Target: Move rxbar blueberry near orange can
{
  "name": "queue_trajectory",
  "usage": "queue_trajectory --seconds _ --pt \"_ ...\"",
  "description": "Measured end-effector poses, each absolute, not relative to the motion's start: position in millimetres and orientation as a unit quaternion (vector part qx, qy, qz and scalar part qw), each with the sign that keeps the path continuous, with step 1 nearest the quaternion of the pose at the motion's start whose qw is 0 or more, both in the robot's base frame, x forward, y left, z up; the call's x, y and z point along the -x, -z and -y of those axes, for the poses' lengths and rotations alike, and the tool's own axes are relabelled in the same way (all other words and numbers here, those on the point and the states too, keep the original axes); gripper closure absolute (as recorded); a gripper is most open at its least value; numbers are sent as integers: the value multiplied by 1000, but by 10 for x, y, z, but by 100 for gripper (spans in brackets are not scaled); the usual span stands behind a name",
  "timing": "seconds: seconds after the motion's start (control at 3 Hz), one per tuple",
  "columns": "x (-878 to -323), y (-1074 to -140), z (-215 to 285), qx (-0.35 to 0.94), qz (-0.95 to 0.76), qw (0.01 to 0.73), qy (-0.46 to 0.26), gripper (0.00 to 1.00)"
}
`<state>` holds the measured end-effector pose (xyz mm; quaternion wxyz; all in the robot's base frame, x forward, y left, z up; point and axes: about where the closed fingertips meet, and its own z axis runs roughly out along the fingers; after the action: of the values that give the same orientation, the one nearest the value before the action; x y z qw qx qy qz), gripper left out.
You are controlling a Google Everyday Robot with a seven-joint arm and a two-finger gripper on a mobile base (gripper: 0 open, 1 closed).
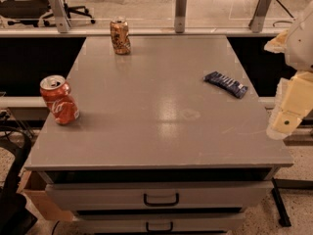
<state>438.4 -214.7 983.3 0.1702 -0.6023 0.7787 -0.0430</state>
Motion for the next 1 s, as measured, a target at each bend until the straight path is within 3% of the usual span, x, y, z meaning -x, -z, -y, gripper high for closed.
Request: queue_trajectory --seconds 0.33,1.0 --pt "-4404 -9839 2145 601 -779 175 43 0" --pt "-4846 -9574 2302 551 -796 251 8 0"
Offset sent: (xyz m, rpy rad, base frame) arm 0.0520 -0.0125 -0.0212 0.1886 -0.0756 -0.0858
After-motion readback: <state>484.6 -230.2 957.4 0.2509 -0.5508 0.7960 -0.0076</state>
